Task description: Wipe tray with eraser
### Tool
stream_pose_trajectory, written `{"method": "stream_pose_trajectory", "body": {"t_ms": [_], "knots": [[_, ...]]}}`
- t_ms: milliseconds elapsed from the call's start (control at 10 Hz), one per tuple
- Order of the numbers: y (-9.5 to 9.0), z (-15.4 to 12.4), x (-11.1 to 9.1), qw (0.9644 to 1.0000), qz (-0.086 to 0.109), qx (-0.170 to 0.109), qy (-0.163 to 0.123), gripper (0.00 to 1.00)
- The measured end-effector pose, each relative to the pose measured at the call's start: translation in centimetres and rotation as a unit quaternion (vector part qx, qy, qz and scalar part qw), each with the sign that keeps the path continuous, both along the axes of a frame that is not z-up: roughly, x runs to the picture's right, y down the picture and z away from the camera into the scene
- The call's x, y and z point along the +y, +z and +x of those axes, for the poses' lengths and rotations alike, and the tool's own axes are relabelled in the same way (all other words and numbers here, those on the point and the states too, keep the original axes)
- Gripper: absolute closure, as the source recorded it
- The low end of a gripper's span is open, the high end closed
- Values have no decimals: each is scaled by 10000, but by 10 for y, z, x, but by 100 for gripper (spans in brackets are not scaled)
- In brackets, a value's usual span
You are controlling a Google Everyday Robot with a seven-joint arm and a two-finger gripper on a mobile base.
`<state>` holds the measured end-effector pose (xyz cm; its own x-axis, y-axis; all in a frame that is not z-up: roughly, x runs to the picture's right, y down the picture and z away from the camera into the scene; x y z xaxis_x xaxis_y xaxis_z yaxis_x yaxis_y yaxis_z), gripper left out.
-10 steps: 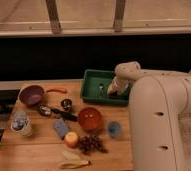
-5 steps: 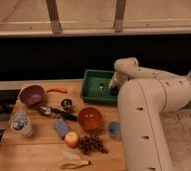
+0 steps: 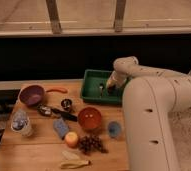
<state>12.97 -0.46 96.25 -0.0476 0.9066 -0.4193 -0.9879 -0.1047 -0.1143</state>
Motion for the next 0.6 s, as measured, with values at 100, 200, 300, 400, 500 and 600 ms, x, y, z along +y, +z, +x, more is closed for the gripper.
{"method": "stream_pose_trajectory", "body": {"t_ms": [100, 200, 300, 400, 500, 600], "knots": [[-12, -7, 11, 10000, -29, -52, -73, 100], [-23, -11, 20, 9999, -54, -49, -131, 100], [-32, -7, 30, 9998, -79, 27, -158, 100], [-38, 2, 35, 9997, -71, 179, -172, 100], [-40, 5, 36, 9995, -74, 270, -159, 100], [-38, 10, 34, 9992, -67, 372, -139, 100]]}}
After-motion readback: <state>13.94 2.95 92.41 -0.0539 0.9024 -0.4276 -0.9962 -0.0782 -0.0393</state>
